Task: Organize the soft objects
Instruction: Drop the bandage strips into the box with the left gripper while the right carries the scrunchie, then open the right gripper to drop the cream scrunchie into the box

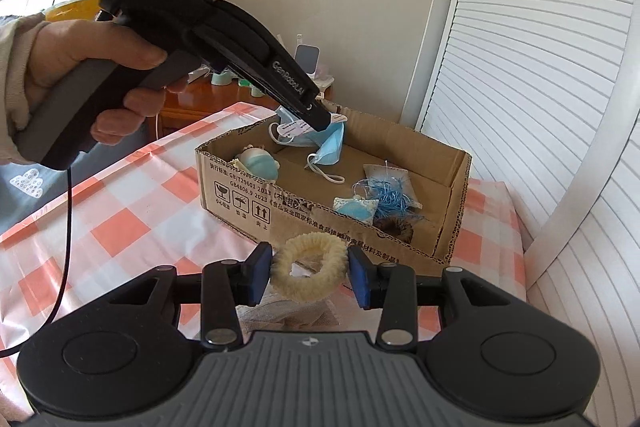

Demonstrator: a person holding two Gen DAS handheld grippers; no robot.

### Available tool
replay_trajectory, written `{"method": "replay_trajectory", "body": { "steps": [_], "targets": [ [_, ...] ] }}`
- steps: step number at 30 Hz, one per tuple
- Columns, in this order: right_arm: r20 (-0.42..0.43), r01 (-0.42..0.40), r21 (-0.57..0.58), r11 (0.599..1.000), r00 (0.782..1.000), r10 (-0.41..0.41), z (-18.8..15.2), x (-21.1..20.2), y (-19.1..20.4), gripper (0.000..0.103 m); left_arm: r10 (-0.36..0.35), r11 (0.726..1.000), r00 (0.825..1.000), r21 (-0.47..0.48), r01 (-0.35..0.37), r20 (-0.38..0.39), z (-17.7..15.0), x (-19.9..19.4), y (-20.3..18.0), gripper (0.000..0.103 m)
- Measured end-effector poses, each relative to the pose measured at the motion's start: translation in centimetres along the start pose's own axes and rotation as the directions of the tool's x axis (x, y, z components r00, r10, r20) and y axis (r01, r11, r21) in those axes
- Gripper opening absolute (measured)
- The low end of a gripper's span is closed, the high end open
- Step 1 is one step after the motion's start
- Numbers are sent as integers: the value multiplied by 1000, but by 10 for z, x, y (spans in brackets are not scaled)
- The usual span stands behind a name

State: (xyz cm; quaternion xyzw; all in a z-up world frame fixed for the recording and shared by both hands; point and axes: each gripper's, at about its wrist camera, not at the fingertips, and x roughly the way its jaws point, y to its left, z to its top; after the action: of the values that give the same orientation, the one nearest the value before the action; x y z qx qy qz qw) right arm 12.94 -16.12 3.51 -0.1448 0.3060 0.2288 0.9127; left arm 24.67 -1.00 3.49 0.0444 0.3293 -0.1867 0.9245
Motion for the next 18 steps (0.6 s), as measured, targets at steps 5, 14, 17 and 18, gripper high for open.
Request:
{"method": "replay_trajectory", "body": {
  "steps": [5, 14, 17, 18],
  "targets": [
    [5, 10, 6, 1000, 1000, -10, 1, 0, -2, 46, 38, 999, 999, -29, -38, 16, 1, 9, 6, 50],
    [6, 11, 7, 1000, 1000, -11, 1, 1, 0, 46, 70, 997, 997, -29, -69, 44, -19, -29, 5, 88],
    [16, 10, 4, 1000, 1000, -10, 3, 0, 0, 46, 76, 997, 997, -26, -75, 28, -31, -45, 1, 98],
    [19, 12, 3, 1000, 1000, -12, 5, 0, -1, 46, 80, 996, 996, -25, -80, 24, -37, -51, -1, 98]
  ]
}}
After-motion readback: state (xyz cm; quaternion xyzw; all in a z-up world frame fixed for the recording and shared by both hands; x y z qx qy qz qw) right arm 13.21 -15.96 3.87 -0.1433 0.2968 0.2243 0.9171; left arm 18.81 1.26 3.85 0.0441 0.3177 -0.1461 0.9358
